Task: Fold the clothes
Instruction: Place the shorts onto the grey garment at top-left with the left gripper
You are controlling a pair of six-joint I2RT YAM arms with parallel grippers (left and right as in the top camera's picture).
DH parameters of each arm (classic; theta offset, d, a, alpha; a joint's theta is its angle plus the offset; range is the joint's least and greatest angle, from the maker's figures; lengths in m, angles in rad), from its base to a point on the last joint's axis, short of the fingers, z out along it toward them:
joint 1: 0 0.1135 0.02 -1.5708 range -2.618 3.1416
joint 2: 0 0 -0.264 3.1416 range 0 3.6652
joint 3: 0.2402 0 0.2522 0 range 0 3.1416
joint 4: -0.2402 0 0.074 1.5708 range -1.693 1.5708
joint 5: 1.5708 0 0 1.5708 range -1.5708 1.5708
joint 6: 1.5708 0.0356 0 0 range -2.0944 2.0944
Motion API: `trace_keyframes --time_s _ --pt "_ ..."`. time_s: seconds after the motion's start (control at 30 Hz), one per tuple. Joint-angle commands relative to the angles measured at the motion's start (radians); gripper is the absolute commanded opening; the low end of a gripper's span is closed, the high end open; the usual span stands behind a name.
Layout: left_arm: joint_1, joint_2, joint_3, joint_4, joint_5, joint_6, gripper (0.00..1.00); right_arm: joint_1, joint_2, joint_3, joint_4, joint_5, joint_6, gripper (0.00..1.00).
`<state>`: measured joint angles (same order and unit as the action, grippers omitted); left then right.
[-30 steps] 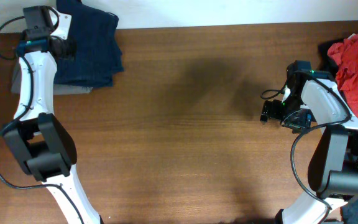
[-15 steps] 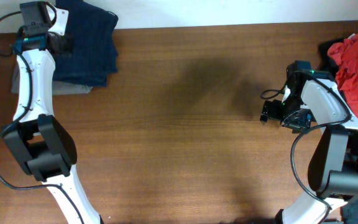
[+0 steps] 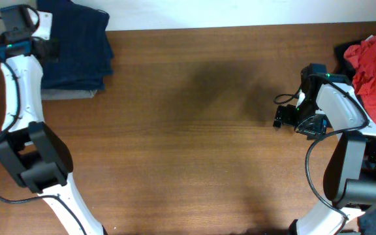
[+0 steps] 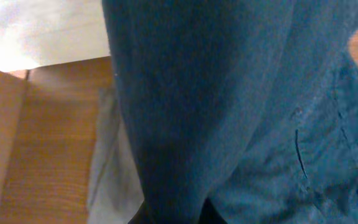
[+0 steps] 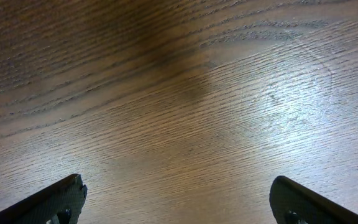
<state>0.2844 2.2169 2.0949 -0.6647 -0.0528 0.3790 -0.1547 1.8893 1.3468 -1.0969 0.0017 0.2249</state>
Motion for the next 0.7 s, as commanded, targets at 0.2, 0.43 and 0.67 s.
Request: trace_keyframes --time_s 0.2,0.43,0.67 --pt "0.042 0.085 0.042 0.086 0.053 0.013 0.06 -0.003 -0.028 0.014 -0.003 -0.001 -0.007 0.99" --pt "0.046 0.156 0.042 0.193 0.001 0.012 0.06 -0.003 -0.028 0.014 -0.003 -0.001 -0.007 0.99" --pt "0.05 0.163 0.042 0.204 -0.088 0.012 0.06 -0.003 -0.028 0.014 -0.003 -0.001 -0.007 0.99"
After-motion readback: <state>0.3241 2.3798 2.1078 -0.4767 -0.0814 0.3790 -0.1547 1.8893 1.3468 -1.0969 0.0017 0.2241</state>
